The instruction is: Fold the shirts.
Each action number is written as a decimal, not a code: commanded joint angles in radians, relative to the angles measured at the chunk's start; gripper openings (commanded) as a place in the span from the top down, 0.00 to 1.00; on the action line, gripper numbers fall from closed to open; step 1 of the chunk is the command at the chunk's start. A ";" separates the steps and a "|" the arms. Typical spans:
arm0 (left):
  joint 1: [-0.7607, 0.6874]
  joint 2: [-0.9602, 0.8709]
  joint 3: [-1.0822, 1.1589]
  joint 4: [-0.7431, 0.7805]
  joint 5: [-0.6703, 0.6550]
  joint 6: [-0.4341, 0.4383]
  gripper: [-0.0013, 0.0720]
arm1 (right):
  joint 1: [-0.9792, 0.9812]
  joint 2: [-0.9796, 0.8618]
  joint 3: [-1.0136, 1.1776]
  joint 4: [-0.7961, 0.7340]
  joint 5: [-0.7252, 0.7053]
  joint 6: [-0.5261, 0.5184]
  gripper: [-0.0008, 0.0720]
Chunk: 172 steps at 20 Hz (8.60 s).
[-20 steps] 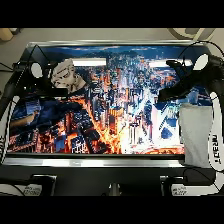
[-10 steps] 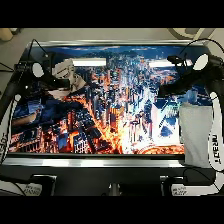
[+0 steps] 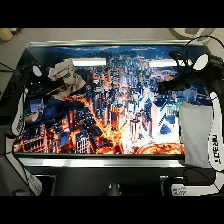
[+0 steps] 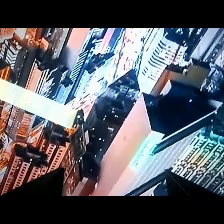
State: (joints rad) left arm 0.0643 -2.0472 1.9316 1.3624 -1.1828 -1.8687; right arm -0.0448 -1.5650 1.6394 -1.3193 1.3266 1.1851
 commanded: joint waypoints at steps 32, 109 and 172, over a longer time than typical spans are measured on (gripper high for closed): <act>-0.621 0.602 -0.504 -0.329 0.035 0.340 0.00 | 0.001 0.365 0.209 -0.097 0.476 -0.079 0.22; -0.381 1.051 -1.116 0.157 0.388 0.117 0.95 | -0.180 -0.041 -0.121 0.205 0.285 -0.194 0.25; -0.142 0.645 -0.738 0.117 0.097 0.085 0.29 | -0.118 -0.301 0.357 0.433 -0.021 -0.101 0.28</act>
State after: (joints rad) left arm -0.1211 -1.3521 1.1130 1.5364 -1.0592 -1.8275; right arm -0.1581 -1.8694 1.9953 -0.8963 1.2098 1.1854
